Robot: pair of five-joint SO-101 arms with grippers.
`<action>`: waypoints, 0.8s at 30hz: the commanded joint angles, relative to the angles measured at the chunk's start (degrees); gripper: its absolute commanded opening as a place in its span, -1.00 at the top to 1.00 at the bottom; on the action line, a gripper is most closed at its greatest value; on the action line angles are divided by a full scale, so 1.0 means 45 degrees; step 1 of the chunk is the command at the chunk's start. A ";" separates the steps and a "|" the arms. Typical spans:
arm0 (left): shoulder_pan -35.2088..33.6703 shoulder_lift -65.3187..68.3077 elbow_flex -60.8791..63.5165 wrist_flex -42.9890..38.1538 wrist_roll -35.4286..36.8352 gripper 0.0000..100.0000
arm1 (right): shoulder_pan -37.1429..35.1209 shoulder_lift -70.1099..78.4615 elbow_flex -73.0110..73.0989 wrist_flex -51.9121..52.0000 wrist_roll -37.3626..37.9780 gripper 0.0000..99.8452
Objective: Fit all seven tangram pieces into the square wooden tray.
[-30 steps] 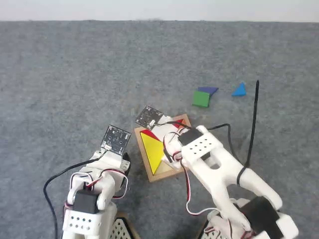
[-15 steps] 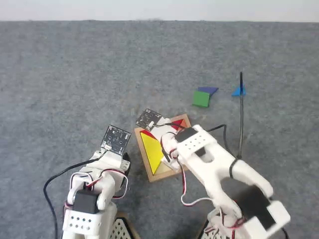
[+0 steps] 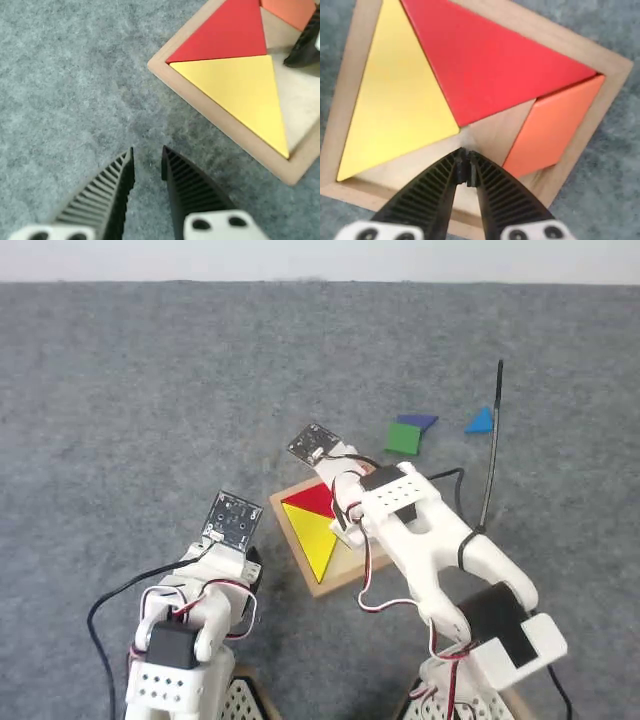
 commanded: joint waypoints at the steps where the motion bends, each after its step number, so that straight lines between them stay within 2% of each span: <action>1: 0.0020 -0.0020 -0.0088 0.0059 0.0078 0.82 | -0.0147 -0.1143 -0.0469 -0.0010 -0.0176 0.96; 7: 0.0020 -0.0020 -0.0088 0.0059 0.0078 0.82 | 0.0049 -0.4112 0.0449 0.0303 -0.0195 0.95; 12: 0.0020 -0.0020 -0.0088 0.0059 0.0078 0.82 | 0.2139 -0.5109 -0.0977 0.2081 -0.1133 0.95; 15: 0.0020 -0.0020 -0.0088 0.0059 0.0078 0.82 | 0.3507 -0.4347 -0.2208 0.2354 -0.1289 0.95; 18: 0.0020 -0.0020 -0.0088 0.0059 0.0078 0.82 | 0.3995 -0.2901 -0.3614 0.2374 -0.1270 0.94; 24: 0.0020 -0.0020 -0.0088 0.0059 0.0078 0.82 | 0.3917 0.0850 -0.6935 0.2803 -0.1309 0.60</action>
